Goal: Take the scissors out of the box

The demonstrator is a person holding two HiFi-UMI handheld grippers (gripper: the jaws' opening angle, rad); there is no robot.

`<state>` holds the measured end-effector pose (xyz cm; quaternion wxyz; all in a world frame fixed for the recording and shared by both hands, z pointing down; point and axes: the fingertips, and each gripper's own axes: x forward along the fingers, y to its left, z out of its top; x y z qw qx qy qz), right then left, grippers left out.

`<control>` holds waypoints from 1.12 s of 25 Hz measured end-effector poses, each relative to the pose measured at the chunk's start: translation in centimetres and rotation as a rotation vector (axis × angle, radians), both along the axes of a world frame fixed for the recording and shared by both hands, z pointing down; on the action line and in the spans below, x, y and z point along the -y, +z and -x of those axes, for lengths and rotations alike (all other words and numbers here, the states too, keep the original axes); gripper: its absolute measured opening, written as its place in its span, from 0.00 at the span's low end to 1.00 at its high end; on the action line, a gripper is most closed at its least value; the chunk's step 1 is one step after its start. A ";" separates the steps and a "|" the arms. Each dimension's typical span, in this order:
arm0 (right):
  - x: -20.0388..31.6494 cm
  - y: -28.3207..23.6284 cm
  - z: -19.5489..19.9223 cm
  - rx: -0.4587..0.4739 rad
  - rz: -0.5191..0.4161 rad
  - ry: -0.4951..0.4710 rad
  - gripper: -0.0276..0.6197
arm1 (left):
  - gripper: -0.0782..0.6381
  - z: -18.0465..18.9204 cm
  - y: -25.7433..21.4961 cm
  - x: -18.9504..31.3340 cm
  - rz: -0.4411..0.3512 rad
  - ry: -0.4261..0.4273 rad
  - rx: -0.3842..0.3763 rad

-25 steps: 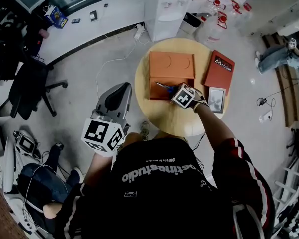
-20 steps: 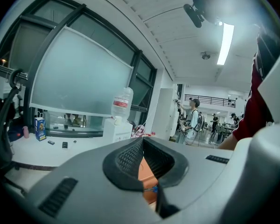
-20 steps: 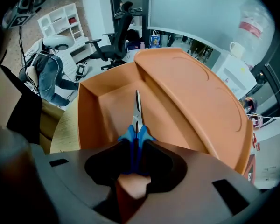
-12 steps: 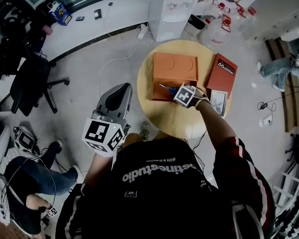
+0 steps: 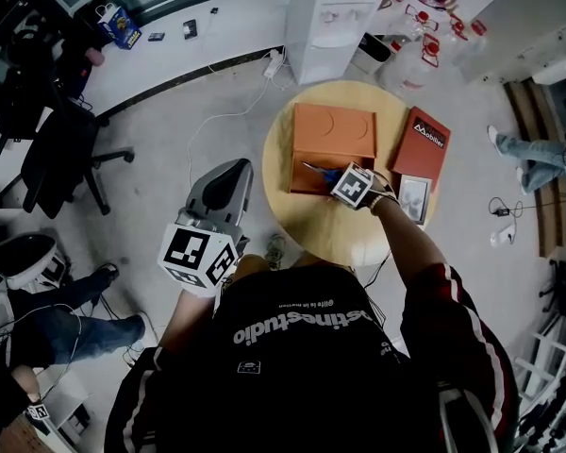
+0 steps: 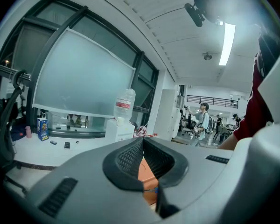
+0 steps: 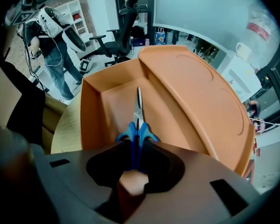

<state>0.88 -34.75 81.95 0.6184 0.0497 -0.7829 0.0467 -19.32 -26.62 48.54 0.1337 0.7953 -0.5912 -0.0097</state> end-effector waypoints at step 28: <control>-0.5 -6.4 -1.9 0.100 -0.110 0.128 0.21 | 0.13 -1.3 -1.9 -0.1 -0.052 0.082 -0.022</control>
